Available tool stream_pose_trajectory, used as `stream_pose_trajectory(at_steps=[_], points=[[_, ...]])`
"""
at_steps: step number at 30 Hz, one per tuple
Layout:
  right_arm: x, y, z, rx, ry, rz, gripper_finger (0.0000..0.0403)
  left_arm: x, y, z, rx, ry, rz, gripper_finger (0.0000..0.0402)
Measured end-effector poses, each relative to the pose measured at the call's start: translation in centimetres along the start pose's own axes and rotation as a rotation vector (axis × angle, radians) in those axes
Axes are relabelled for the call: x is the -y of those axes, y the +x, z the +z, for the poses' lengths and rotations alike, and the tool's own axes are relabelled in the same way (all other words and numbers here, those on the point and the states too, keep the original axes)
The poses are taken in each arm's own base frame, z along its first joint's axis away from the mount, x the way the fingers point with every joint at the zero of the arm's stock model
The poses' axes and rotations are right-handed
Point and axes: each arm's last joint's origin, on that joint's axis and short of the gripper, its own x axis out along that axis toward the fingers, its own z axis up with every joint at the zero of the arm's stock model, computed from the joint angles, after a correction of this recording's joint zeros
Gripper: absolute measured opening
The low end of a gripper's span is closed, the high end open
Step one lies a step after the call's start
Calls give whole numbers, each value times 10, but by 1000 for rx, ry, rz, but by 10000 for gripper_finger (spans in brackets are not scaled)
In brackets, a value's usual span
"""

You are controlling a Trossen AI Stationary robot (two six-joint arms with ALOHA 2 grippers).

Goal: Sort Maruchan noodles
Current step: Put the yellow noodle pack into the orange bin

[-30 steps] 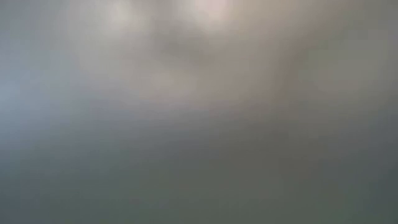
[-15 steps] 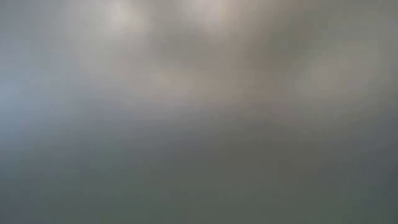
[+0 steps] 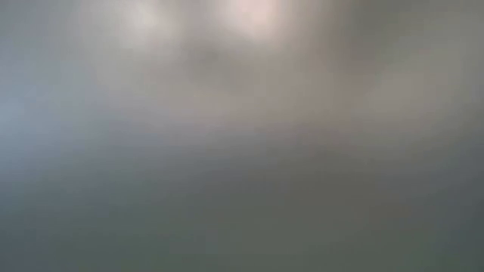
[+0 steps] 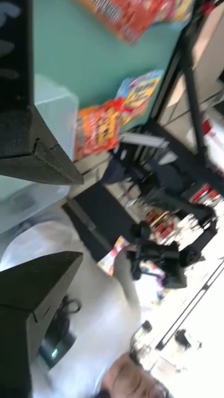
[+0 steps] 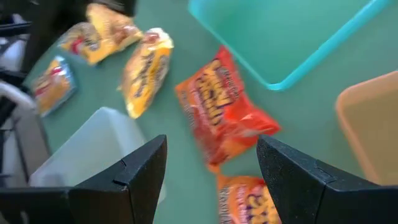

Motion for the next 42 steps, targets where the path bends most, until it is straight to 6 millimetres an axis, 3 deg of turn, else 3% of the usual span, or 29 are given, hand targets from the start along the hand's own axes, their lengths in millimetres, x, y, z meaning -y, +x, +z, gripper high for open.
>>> stream_pose_trajectory(at_steps=[11,21,26,34,38,42], points=[[-10,-9,-3,23,-22,48,235,2,-7,-7,-146,-187,-100,168],[-9,-2,-2,3,-19,33,235,41,-18,7,-41,-152,-17,168],[-9,0,-2,-4,-18,27,235,55,-23,-9,26,-203,206,168],[-8,5,-1,-16,-16,18,235,81,-30,-46,8,-281,921,168],[-8,5,-1,-17,-15,18,235,88,-20,-52,83,-391,997,168],[-8,5,-1,-16,-12,18,235,77,-14,-62,86,-540,1027,168]])
